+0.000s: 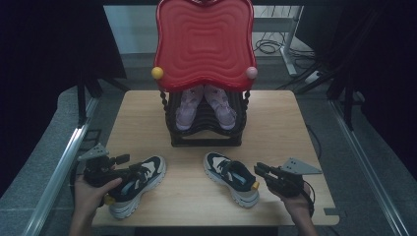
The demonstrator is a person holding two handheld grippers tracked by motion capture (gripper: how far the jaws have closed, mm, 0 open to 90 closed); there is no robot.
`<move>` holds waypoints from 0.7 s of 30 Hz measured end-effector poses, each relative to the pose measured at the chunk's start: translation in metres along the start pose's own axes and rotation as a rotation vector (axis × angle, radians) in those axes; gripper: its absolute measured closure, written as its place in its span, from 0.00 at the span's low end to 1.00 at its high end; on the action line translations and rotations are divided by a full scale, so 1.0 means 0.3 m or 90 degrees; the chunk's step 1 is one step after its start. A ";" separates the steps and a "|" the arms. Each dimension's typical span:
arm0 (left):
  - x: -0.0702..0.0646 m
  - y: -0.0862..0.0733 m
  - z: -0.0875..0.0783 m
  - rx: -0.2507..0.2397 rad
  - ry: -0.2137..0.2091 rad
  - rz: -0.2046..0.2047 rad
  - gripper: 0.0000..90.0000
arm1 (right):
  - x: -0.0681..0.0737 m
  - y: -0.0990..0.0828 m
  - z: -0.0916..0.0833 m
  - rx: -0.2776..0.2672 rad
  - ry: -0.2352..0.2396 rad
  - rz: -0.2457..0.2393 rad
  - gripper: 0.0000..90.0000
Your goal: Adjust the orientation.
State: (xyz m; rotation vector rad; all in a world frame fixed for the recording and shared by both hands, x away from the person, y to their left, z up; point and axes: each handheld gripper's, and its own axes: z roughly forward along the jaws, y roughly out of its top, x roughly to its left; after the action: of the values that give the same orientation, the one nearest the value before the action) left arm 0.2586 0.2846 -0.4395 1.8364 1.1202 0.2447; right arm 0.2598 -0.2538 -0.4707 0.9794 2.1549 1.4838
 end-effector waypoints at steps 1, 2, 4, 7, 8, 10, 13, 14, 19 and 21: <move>0.000 -0.002 -0.005 -0.001 0.002 0.000 0.36 | -0.002 0.002 0.003 -0.001 0.001 -0.001 0.86; 0.001 -0.005 -0.010 -0.001 0.004 -0.002 0.36 | -0.003 0.005 0.006 0.000 0.003 0.001 0.86; 0.006 -0.010 -0.019 -0.002 0.010 -0.007 0.36 | -0.006 0.008 0.017 0.000 0.006 -0.001 0.86; 0.014 -0.013 -0.035 -0.009 0.017 -0.013 0.36 | -0.007 0.009 0.034 0.006 0.012 -0.004 0.86; 0.016 -0.014 -0.038 -0.010 0.018 -0.014 0.36 | -0.007 0.008 0.040 0.007 0.015 -0.005 0.86; 0.020 -0.015 -0.046 -0.012 0.021 -0.015 0.36 | -0.006 0.007 0.045 0.012 0.019 -0.003 0.86; 0.023 -0.020 -0.052 -0.010 0.023 -0.017 0.36 | -0.003 0.009 0.045 0.009 0.020 -0.006 0.85; 0.028 -0.026 -0.059 -0.009 0.027 -0.019 0.36 | -0.002 0.011 0.042 0.009 0.021 -0.006 0.85; 0.043 -0.045 -0.076 -0.006 0.026 -0.017 0.37 | -0.001 0.016 0.040 0.005 0.023 -0.005 0.80; 0.055 -0.057 -0.076 0.001 0.025 -0.014 0.37 | -0.001 0.017 0.044 0.004 0.020 -0.003 0.76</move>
State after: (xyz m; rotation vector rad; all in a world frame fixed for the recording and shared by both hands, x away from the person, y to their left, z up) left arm 0.2446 0.3137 -0.4453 1.8276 1.1666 0.2676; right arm 0.2699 -0.2439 -0.4711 0.9595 2.1830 1.5009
